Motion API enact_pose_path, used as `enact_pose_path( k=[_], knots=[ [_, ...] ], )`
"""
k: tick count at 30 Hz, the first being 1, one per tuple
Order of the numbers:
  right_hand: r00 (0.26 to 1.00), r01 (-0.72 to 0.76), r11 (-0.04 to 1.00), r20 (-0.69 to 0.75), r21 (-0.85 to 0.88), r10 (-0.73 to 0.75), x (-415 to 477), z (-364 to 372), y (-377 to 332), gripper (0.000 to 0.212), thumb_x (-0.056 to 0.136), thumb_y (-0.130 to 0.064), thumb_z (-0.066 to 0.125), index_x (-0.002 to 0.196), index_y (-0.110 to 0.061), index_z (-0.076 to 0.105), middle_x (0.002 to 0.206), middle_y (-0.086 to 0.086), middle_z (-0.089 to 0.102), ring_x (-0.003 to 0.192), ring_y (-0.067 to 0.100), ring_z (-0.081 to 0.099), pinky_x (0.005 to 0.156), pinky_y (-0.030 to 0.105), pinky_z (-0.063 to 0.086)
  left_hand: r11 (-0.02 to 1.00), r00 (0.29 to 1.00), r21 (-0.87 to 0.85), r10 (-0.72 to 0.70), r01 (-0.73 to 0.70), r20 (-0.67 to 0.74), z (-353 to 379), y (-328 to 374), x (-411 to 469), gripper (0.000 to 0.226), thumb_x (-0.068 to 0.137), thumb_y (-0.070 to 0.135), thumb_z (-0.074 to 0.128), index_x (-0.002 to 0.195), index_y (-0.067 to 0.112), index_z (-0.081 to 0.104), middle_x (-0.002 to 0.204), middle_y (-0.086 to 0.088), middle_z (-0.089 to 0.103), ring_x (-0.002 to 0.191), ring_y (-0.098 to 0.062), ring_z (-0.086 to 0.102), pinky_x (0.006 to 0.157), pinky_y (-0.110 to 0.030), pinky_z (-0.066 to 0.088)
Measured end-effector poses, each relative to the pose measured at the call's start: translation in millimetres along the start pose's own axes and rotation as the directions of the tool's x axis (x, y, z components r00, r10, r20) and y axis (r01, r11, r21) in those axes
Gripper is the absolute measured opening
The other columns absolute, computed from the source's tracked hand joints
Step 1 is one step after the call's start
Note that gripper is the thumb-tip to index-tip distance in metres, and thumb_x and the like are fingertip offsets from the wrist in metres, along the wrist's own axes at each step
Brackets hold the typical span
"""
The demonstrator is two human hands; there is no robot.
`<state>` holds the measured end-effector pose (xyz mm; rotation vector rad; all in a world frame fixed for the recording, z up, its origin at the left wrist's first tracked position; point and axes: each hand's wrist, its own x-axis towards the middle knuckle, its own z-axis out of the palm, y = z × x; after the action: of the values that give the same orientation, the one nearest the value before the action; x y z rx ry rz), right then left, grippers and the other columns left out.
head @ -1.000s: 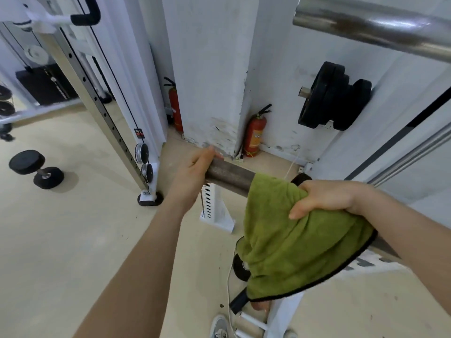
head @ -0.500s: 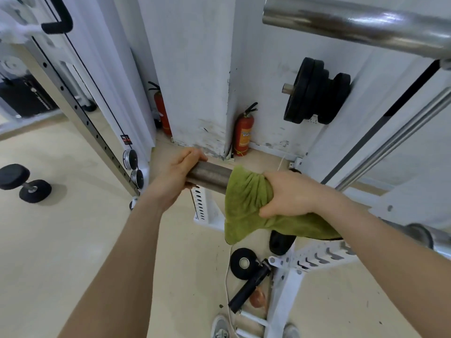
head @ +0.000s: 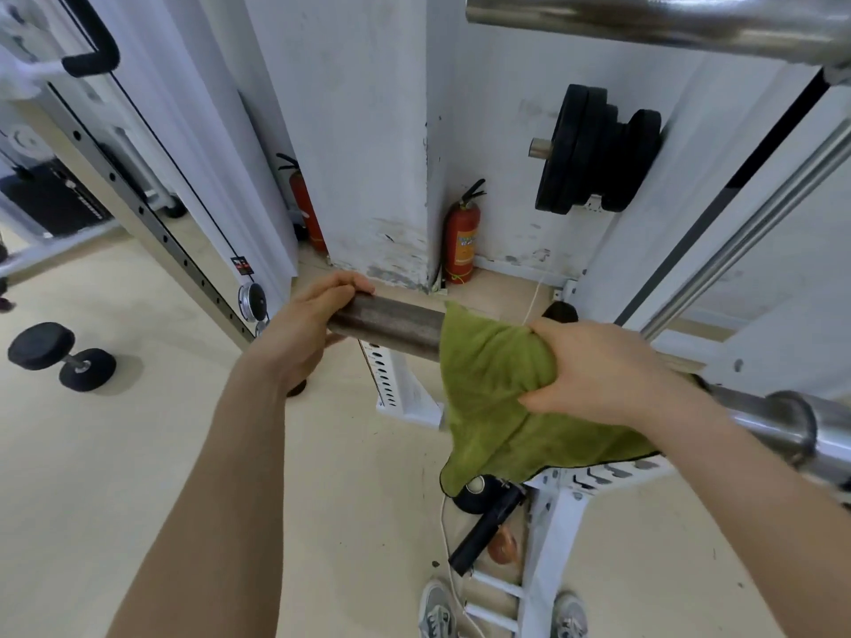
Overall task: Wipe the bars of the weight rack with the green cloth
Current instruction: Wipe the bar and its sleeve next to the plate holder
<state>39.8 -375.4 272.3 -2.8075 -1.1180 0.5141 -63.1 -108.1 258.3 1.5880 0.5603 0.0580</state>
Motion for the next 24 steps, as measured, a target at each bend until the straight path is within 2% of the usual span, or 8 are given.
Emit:
enact_pose_path(
  k=[2, 4, 8, 11, 14, 18, 21, 24],
  knots=[
    [0.99, -0.112, 0.993, 0.091, 0.033, 0.109, -16, -6, 19, 0.04, 0.064, -0.064, 0.066, 0.093, -0.042, 0.049, 0.078, -0.017, 0.057, 0.074, 0.006, 0.055, 0.06, 0.027, 0.045, 0.9, 0.987, 0.433, 0.102, -0.04, -0.122, 10, 11, 9, 0.033, 0.091, 0.007, 0.039, 0.083, 0.021, 0.067, 0.103, -0.001, 0.065, 0.088, -0.016, 0.051, 0.085, -0.029, 0.04],
    [0.985, -0.147, 0.989, 0.094, 0.02, 0.144, -24, -6, 27, 0.039, 0.064, -0.064, 0.065, 0.09, -0.041, 0.049, 0.079, -0.016, 0.058, 0.076, 0.006, 0.056, 0.061, 0.028, 0.046, 0.47, 0.955, 0.882, 0.249, 0.025, -0.16, 44, 23, 18, 0.028, 0.089, 0.024, 0.04, 0.085, 0.02, 0.067, 0.092, -0.002, 0.067, 0.085, -0.025, 0.054, 0.097, -0.039, 0.035],
    [0.987, -0.162, 0.986, -0.015, -0.04, 0.162, -25, 2, 22, 0.043, 0.062, -0.062, 0.064, 0.096, -0.038, 0.05, 0.076, -0.014, 0.057, 0.073, 0.009, 0.056, 0.059, 0.028, 0.047, 0.052, 0.924, 0.992, 0.371, -0.118, 0.091, 105, 5, 16, 0.046, 0.097, 0.043, 0.027, 0.083, 0.018, 0.063, 0.08, -0.007, 0.068, 0.073, -0.028, 0.058, 0.073, -0.037, 0.032],
    [0.989, -0.14, 0.99, 0.037, -0.015, 0.14, -24, 0, 31, 0.043, 0.061, -0.061, 0.068, 0.094, -0.038, 0.053, 0.079, -0.015, 0.06, 0.076, 0.008, 0.058, 0.066, 0.032, 0.051, 0.135, 0.859, 0.973, 0.504, -0.188, 0.096, 92, -13, 7, 0.048, 0.097, 0.043, 0.026, 0.077, 0.022, 0.065, 0.079, 0.003, 0.068, 0.081, -0.022, 0.061, 0.085, -0.038, 0.036],
    [0.918, -0.208, 0.927, 0.389, 0.311, 0.076, -11, -15, 53, 0.042, 0.066, -0.044, 0.082, 0.103, -0.032, 0.065, 0.093, -0.009, 0.072, 0.086, 0.014, 0.068, 0.082, 0.037, 0.056, 0.214, 0.786, 0.94, 0.613, -0.266, 0.082, 90, -24, -15, 0.037, 0.096, 0.039, 0.034, 0.098, 0.026, 0.068, 0.101, 0.008, 0.07, 0.101, -0.017, 0.059, 0.102, -0.04, 0.033],
    [0.669, -0.429, 0.757, 0.737, 0.494, -0.102, 9, -21, 72, 0.061, 0.068, -0.032, 0.079, 0.121, -0.007, 0.064, 0.115, 0.011, 0.07, 0.106, 0.031, 0.067, 0.095, 0.043, 0.052, 0.222, 0.829, 0.967, 0.559, -0.128, -0.018, 109, 4, -14, 0.046, 0.096, 0.04, 0.029, 0.07, 0.018, 0.06, 0.071, -0.001, 0.062, 0.071, -0.024, 0.055, 0.066, -0.032, 0.036],
    [0.795, -0.343, 0.829, 0.606, 0.441, 0.006, 1, -26, 69, 0.105, 0.056, -0.056, 0.082, 0.145, -0.022, 0.039, 0.14, 0.006, 0.052, 0.124, 0.028, 0.054, 0.104, 0.042, 0.044, 0.053, 0.912, 0.98, 0.378, -0.191, 0.157, 135, 18, 17, 0.039, 0.1, 0.037, 0.024, 0.094, 0.019, 0.058, 0.076, -0.007, 0.055, 0.075, -0.033, 0.057, 0.057, -0.031, 0.031],
    [0.958, -0.285, 0.955, 0.002, -0.08, 0.286, -40, -19, 42, 0.118, 0.06, -0.082, 0.061, 0.152, -0.032, 0.006, 0.158, 0.004, 0.015, 0.143, 0.027, 0.019, 0.11, 0.048, 0.03, 0.002, 0.932, 0.959, 0.238, -0.283, 0.274, 147, 12, 35, 0.037, 0.099, 0.033, 0.021, 0.118, 0.021, 0.05, 0.101, -0.011, 0.061, 0.085, -0.034, 0.057, 0.061, -0.036, 0.033]
  ],
)
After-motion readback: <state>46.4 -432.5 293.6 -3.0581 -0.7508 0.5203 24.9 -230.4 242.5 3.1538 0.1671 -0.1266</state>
